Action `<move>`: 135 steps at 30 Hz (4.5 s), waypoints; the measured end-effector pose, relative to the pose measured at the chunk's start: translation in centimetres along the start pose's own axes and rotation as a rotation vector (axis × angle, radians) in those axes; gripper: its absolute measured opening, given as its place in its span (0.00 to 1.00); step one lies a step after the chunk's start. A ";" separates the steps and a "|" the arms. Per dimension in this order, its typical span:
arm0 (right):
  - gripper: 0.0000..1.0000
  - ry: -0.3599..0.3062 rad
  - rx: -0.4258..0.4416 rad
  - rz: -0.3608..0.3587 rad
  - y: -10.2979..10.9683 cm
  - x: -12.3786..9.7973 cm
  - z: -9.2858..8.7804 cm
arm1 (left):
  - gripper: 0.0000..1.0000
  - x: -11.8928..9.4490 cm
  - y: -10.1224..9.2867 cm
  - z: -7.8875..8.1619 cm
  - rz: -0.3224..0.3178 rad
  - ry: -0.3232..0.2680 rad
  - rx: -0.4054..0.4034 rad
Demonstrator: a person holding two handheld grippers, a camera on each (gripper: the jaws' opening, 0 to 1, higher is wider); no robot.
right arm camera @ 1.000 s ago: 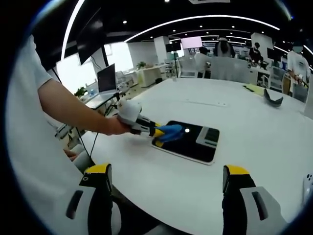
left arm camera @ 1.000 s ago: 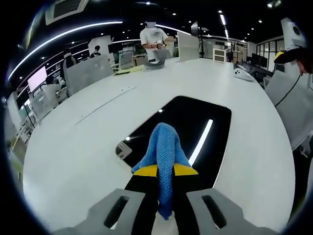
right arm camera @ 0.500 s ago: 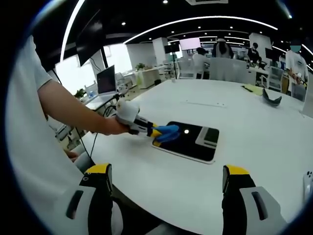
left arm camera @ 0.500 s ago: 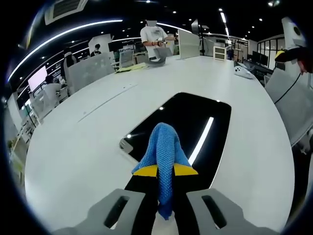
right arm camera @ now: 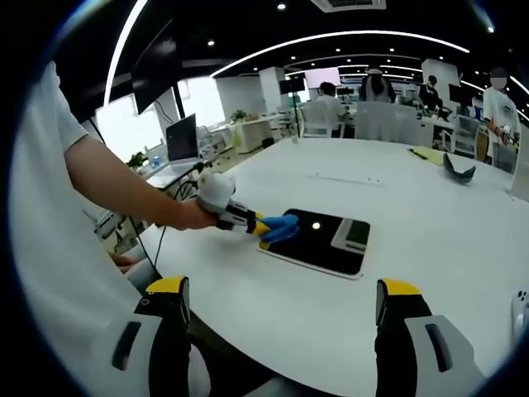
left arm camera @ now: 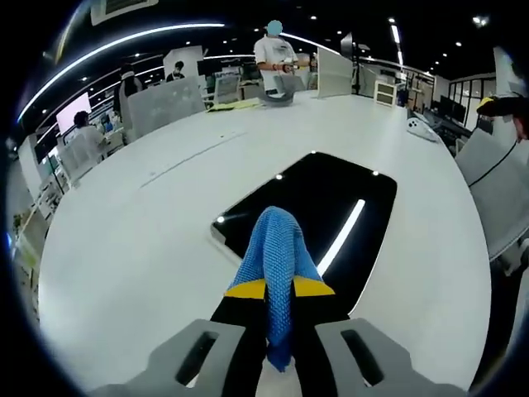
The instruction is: Wipe the mirror surface with the cleaning cloth until all visible marks leave the cleaned area.
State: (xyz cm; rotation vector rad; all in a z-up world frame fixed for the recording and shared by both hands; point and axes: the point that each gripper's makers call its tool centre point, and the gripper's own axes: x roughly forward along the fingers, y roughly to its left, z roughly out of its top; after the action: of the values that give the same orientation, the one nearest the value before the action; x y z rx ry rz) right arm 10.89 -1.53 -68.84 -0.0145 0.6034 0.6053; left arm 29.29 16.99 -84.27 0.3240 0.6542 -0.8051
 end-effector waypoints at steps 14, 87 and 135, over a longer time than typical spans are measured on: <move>0.93 0.006 0.020 0.003 -1.2 -0.7 -1.1 | 0.06 0.1 -0.3 0.1 0.015 0.023 0.037; 0.93 -0.016 0.059 -0.030 -3.8 -4.3 -2.8 | 0.06 2.7 -4.8 2.4 -0.034 0.045 0.117; 0.94 -0.031 0.039 -0.022 -4.7 -6.3 -3.1 | 0.06 4.6 -7.9 4.3 -0.052 0.046 0.139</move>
State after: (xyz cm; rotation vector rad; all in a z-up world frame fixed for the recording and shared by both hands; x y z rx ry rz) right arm 7.68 -9.31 -68.80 0.0248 0.5847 0.5715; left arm 27.49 7.03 -84.21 0.4543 0.6529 -0.8976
